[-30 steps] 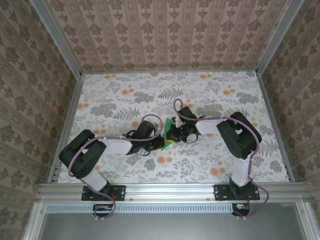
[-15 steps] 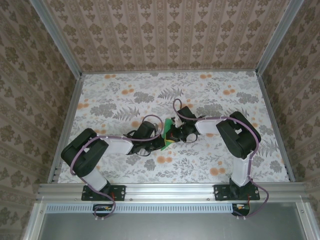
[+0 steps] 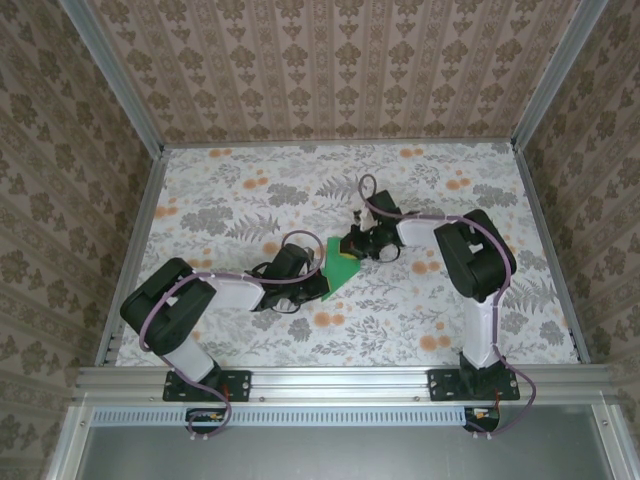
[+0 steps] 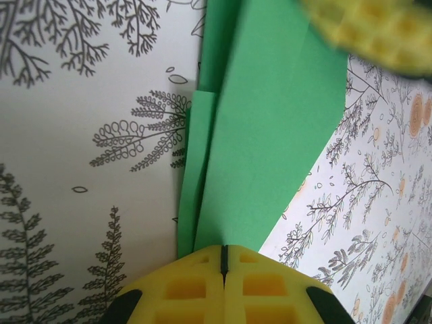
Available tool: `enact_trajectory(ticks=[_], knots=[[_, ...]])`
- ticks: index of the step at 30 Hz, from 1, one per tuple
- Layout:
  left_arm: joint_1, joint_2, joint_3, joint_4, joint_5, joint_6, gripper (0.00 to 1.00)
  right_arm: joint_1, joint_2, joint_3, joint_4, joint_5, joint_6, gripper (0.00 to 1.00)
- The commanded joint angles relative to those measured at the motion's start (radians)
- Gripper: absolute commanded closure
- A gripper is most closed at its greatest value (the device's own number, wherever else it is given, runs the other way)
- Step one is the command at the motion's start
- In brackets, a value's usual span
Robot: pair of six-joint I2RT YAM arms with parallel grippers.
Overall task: Fold a paper plane with a square sheet of paper (pick it up from the middle)
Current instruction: Fourth fold the wing at the center of the table.
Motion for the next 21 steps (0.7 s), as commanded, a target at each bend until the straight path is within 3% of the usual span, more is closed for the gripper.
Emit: enact_trajectory(ticks=[1,7,12,17,21], knots=[[0.003,0.008,-0.042,-0.173,0.016,0.004,1.0,-0.038,0.029,0.083,-0.059,0.069,-0.041,0.91],[0.003,-0.009,-0.012,-0.181,0.021,0.021,1.0,-0.056,-0.022,0.11,-0.098,0.053,-0.051,0.88],[0.005,-0.048,0.014,-0.195,0.014,0.044,0.99,-0.052,-0.129,0.02,-0.085,0.047,-0.036,0.82],[0.007,-0.089,0.044,-0.153,0.019,0.087,0.94,-0.001,-0.195,-0.108,-0.045,0.033,-0.025,0.81],[0.012,-0.087,0.079,-0.103,0.006,0.096,0.93,0.067,-0.19,-0.144,-0.028,0.031,-0.013,0.86]])
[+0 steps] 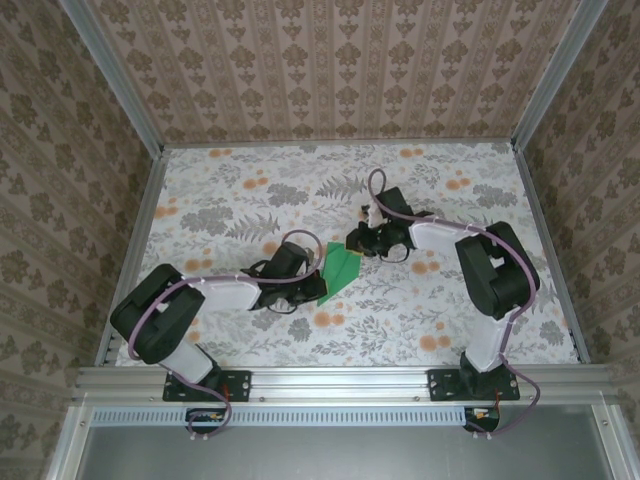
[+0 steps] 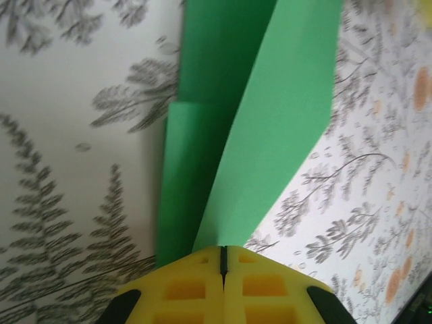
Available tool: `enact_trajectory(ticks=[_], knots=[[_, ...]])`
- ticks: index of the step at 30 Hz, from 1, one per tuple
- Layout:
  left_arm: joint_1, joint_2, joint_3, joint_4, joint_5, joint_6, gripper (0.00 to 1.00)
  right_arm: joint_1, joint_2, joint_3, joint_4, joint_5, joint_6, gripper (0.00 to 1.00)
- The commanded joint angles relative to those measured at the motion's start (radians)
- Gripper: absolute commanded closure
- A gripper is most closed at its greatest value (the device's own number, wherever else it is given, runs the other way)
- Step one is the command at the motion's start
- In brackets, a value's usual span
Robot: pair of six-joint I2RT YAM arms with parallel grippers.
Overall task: Fold a paper plane with a square sheet of paper (pick it up from the middle)
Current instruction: Fourth fold the wing at the center of the table.
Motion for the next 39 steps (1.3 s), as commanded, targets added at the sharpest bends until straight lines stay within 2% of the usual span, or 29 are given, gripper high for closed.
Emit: enact_trajectory(ticks=[1,4,11,23,31,39], knots=[[0.009,-0.015,0.054,0.02,-0.026,0.038,0.93,0.052,0.002,-0.028,0.017,-0.013,0.014,0.87],[0.017,0.021,0.077,0.013,-0.064,0.038,0.95,0.078,0.032,-0.026,0.038,-0.021,0.027,0.9],[0.024,0.113,0.118,0.02,-0.057,0.027,0.97,0.084,0.08,-0.005,0.051,-0.037,0.031,0.91],[0.029,0.159,0.13,-0.079,-0.082,-0.002,1.0,0.081,0.137,0.036,-0.003,-0.002,-0.009,0.92],[0.029,0.173,0.118,-0.175,-0.07,-0.024,1.0,0.035,0.165,0.092,-0.028,0.03,-0.016,0.92],[0.029,0.169,0.071,-0.181,-0.046,-0.042,1.0,-0.026,0.227,0.16,-0.039,0.059,-0.012,0.92]])
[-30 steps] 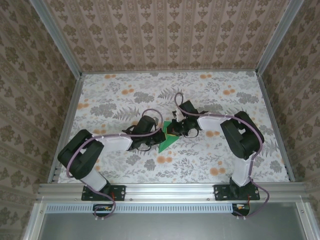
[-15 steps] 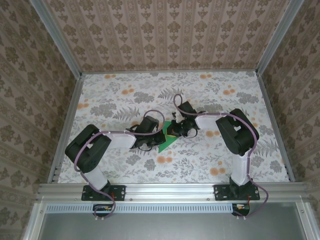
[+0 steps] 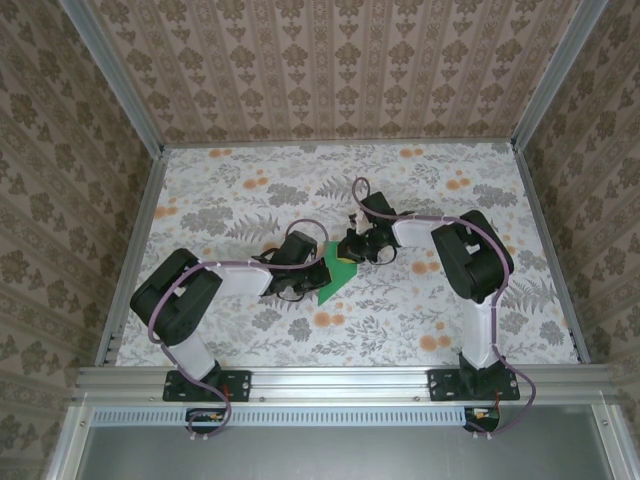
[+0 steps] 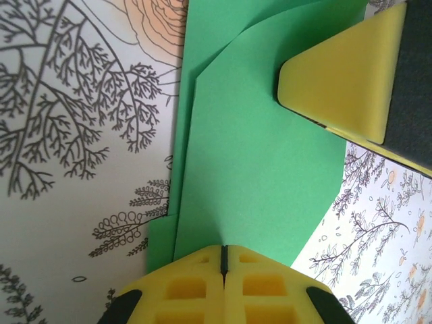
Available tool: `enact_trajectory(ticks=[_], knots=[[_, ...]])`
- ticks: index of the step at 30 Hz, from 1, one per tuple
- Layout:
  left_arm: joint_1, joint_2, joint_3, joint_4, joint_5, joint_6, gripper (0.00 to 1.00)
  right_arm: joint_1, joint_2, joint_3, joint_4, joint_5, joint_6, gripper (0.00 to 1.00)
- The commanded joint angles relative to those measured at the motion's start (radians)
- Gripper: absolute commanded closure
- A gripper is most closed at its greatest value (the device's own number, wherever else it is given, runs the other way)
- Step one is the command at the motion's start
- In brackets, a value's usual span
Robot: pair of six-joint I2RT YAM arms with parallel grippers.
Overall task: Fold a paper plane with a square sheet of paper (pick it up from the middle)
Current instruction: Fourth fold the wing at the center of the table.
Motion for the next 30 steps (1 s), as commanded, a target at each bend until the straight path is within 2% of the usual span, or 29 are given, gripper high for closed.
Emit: enact_trajectory(ticks=[1,10,19,25,30], knots=[[0.006,0.029,-0.056,-0.143,0.007,-0.022,1.0,-0.046,0.053,0.049,-0.013,0.09,-0.01,0.93],[0.006,0.038,-0.069,-0.141,0.018,-0.026,1.0,-0.125,0.086,0.116,-0.031,0.119,-0.01,0.93],[0.006,0.057,-0.053,-0.14,0.044,-0.006,1.0,-0.135,0.096,0.15,-0.056,0.096,-0.026,0.92],[0.009,-0.043,0.028,-0.157,0.055,0.082,1.0,-0.093,0.044,0.037,-0.006,0.017,-0.008,0.91],[0.007,-0.145,0.076,-0.181,0.03,0.141,0.9,-0.027,-0.051,-0.1,0.048,0.034,0.046,0.91]])
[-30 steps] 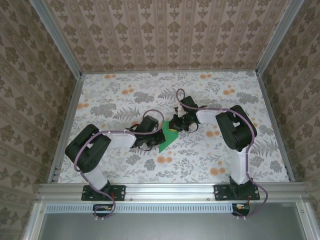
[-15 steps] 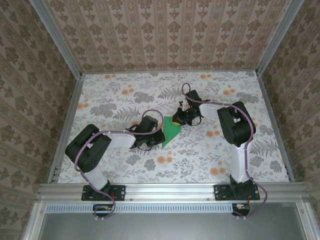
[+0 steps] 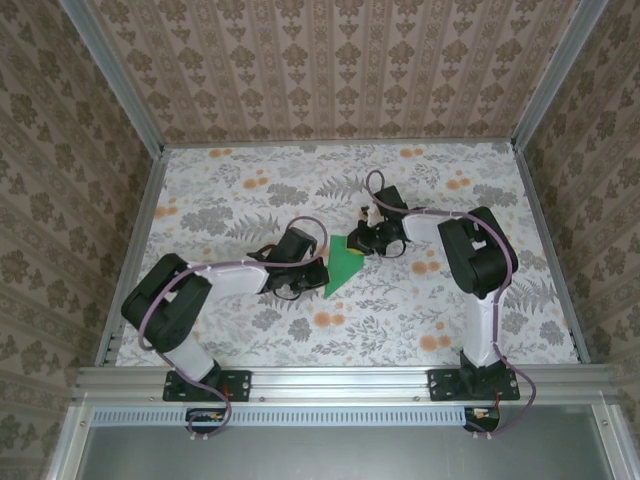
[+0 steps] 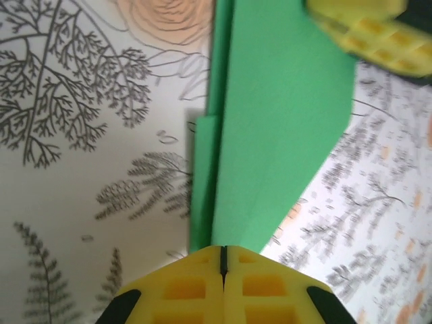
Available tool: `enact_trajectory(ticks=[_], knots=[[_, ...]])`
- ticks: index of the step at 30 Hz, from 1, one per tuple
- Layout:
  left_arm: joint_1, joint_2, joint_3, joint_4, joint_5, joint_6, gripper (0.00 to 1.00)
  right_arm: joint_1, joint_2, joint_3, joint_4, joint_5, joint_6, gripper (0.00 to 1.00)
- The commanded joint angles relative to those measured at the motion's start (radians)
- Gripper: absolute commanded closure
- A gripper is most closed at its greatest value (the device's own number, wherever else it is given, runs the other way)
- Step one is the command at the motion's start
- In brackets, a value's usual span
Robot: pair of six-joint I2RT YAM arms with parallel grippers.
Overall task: Fold a paper plane with a square sheet of paper (pick it up from the middle)
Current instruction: Fourth fold the wing at the center of the table.
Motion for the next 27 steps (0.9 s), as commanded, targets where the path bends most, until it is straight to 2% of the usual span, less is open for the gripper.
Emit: enact_trajectory(ticks=[1,7,12,19,27], knots=[[-0.005,-0.072,0.046,-0.057,0.001,0.071,0.89,0.056,-0.063,-0.096,0.01,0.053,0.051,0.91],[-0.041,-0.025,0.055,-0.051,0.013,0.075,0.88,0.13,-0.129,-0.175,0.058,0.072,0.119,0.91],[-0.08,0.025,0.044,-0.047,0.001,0.04,0.92,0.129,-0.162,-0.164,0.06,0.069,0.108,0.91],[-0.084,0.06,0.015,-0.064,-0.019,0.009,0.99,0.1,-0.225,-0.157,0.051,0.088,0.086,0.9],[-0.084,0.097,0.023,-0.083,-0.017,0.0,1.0,0.091,-0.237,-0.149,-0.001,0.145,0.025,0.89]])
